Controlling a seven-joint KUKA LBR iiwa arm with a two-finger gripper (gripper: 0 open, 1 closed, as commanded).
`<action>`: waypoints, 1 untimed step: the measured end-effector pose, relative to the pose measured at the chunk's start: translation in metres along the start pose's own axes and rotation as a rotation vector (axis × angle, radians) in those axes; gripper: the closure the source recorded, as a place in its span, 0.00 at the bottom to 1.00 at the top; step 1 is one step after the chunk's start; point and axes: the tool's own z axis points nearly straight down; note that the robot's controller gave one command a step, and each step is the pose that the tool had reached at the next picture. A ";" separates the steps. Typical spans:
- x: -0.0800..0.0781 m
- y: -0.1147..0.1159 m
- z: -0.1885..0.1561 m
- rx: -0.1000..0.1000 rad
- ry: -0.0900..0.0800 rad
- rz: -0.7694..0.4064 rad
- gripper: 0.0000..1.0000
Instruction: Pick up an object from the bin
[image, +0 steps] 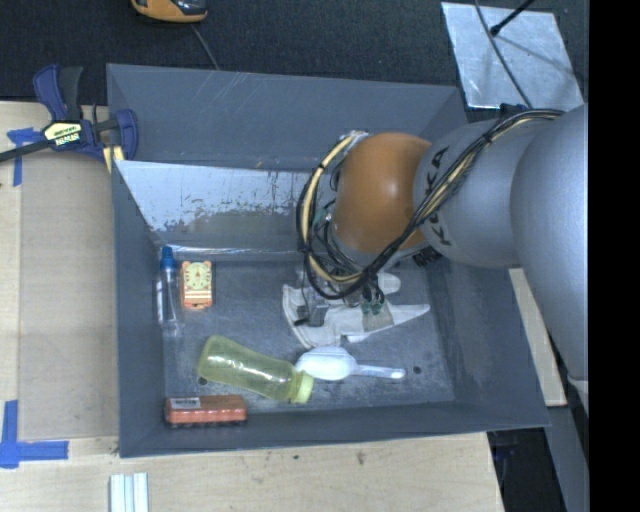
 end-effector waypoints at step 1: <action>0.027 -0.002 -0.109 0.001 0.001 -0.006 1.00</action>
Offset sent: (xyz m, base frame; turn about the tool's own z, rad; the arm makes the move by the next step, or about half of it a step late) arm 0.0000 0.0000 0.0000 0.0000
